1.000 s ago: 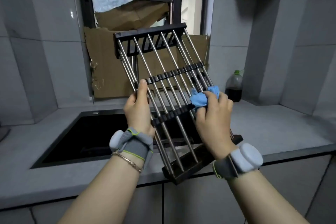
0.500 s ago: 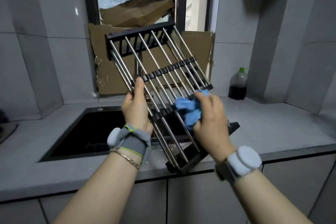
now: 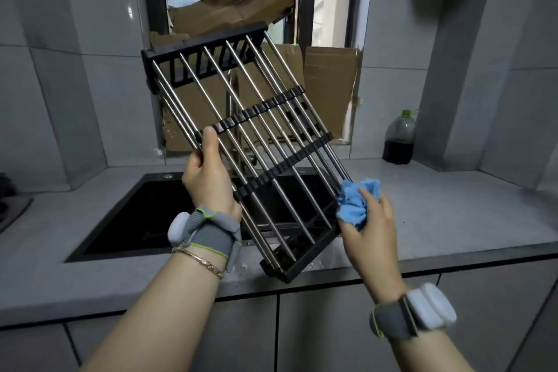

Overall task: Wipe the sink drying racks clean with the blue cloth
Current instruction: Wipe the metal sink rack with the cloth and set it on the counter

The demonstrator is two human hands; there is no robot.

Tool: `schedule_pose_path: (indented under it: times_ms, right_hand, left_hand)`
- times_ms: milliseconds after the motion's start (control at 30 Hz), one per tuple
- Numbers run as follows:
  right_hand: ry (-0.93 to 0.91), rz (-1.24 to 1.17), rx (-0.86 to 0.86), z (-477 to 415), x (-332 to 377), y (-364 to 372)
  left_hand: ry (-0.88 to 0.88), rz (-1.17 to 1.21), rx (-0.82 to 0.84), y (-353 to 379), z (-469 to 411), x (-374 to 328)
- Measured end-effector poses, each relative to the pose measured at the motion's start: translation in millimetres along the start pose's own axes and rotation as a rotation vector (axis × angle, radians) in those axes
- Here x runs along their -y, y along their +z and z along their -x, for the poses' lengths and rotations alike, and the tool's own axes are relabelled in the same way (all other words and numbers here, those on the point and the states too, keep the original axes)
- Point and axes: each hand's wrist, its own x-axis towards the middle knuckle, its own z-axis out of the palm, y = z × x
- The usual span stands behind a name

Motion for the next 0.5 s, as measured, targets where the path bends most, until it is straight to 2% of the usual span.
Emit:
schedule_pose_path:
  times_ms: [167, 233, 333, 433, 500]
  right_hand:
    - [0.059, -0.120, 0.013, 42, 2, 24]
    - [0.103, -0.219, -0.034, 44, 0, 32]
    - [0.416, -0.510, -0.079, 18, -11, 38]
    - [0.781, -0.925, -0.019, -10, -14, 32]
    - [0.950, -1.071, 0.029, -21, -15, 26]
  left_hand:
    - [0.173, -0.062, 0.032, 4, 7, -1]
    - [0.226, -0.092, 0.058, 4, 11, -1]
    - [0.296, -0.104, 0.127, 4, 17, 0]
    - [0.422, -0.174, 0.230, 3, 22, -7]
    - [0.567, -0.234, 0.321, 2, 24, -10]
